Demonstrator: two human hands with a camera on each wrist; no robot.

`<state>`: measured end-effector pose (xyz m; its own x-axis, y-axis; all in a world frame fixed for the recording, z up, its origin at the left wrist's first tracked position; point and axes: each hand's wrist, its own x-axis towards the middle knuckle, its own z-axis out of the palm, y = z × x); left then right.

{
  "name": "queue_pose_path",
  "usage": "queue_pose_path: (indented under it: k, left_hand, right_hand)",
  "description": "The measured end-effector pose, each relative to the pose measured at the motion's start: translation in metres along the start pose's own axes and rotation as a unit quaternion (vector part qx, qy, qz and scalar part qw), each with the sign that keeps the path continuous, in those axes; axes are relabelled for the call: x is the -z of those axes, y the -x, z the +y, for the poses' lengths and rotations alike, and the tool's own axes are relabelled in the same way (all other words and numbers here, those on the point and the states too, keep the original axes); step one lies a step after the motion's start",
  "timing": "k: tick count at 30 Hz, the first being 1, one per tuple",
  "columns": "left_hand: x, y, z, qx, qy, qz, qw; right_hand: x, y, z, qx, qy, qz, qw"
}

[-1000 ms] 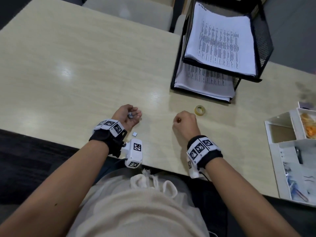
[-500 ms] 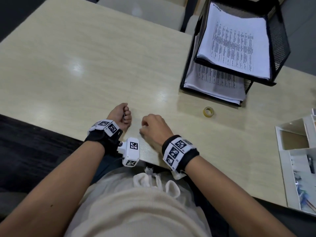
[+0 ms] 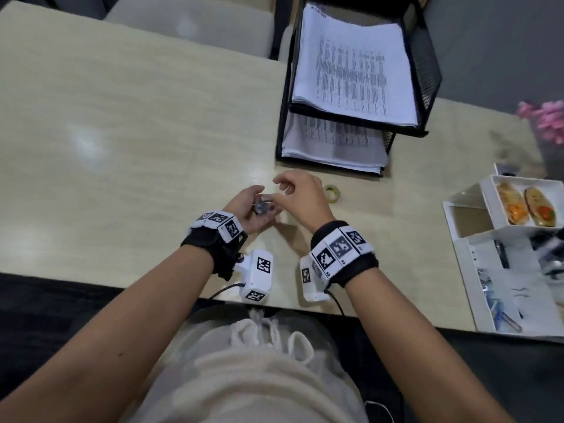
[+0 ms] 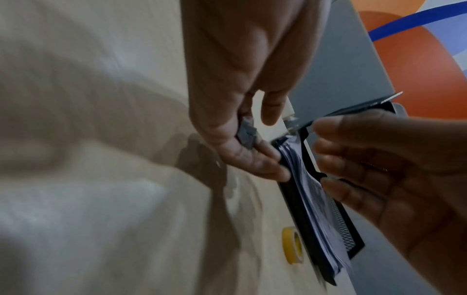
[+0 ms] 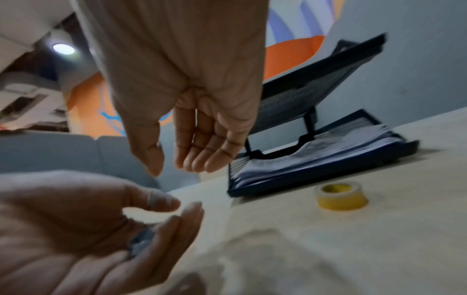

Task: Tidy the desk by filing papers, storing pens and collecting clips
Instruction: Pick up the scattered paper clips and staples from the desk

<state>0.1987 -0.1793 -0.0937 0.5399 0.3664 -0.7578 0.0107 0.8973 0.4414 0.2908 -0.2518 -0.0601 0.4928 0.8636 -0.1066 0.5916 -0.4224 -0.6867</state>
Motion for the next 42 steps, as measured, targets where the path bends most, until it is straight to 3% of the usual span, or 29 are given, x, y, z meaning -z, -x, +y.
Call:
queue_pose_path:
  k: [2,4,8,10,15,19,24,31,34,36,38,42]
  left_hand:
    - [-0.014,-0.007,0.001,0.011,-0.038,0.003,0.999]
    - [-0.022,-0.014,0.002,0.016,-0.089,0.012,0.996]
    - [-0.035,-0.027,-0.004,0.024,-0.158,0.037,0.986]
    - [-0.047,-0.033,-0.010,0.025,-0.178,0.047,0.983]
    - [-0.112,-0.041,-0.043,0.031,-0.254,0.013,0.967]
    - [-0.183,-0.036,-0.084,0.049,-0.373,-0.035,0.926]
    - [-0.251,-0.033,-0.137,0.070,-0.451,-0.088,0.886]
    - [-0.285,-0.031,-0.183,0.068,-0.499,-0.114,0.857]
    - [-0.292,-0.026,-0.199,0.042,-0.558,-0.136,0.818]
    - [-0.301,-0.022,-0.213,0.015,-0.606,-0.168,0.777]
    - [-0.312,-0.017,-0.225,-0.025,-0.673,-0.197,0.712]
    - [-0.334,-0.013,-0.247,-0.121,-0.811,-0.171,0.546]
  right_hand:
    - [0.017,-0.006,0.019,-0.036,-0.010,0.060,0.997]
    - [0.026,-0.009,0.041,-0.069,0.027,0.076,0.994]
    - [0.023,0.000,0.077,-0.040,0.188,-0.041,0.980]
    - [0.023,0.012,0.093,-0.015,0.200,-0.056,0.978]
    - [0.053,0.069,0.148,-0.045,0.164,0.011,0.985]
    - [0.111,0.113,0.191,-0.156,0.145,0.073,0.974]
    - [0.177,0.132,0.220,-0.211,0.111,0.209,0.948]
    - [0.204,0.128,0.250,-0.224,0.158,0.164,0.948]
    - [0.210,0.150,0.255,-0.209,0.114,0.176,0.955]
    - [0.219,0.176,0.252,-0.197,0.078,0.201,0.956]
    - [0.224,0.211,0.248,-0.204,0.039,0.222,0.953]
    - [0.210,0.295,0.244,-0.275,0.000,0.218,0.936]
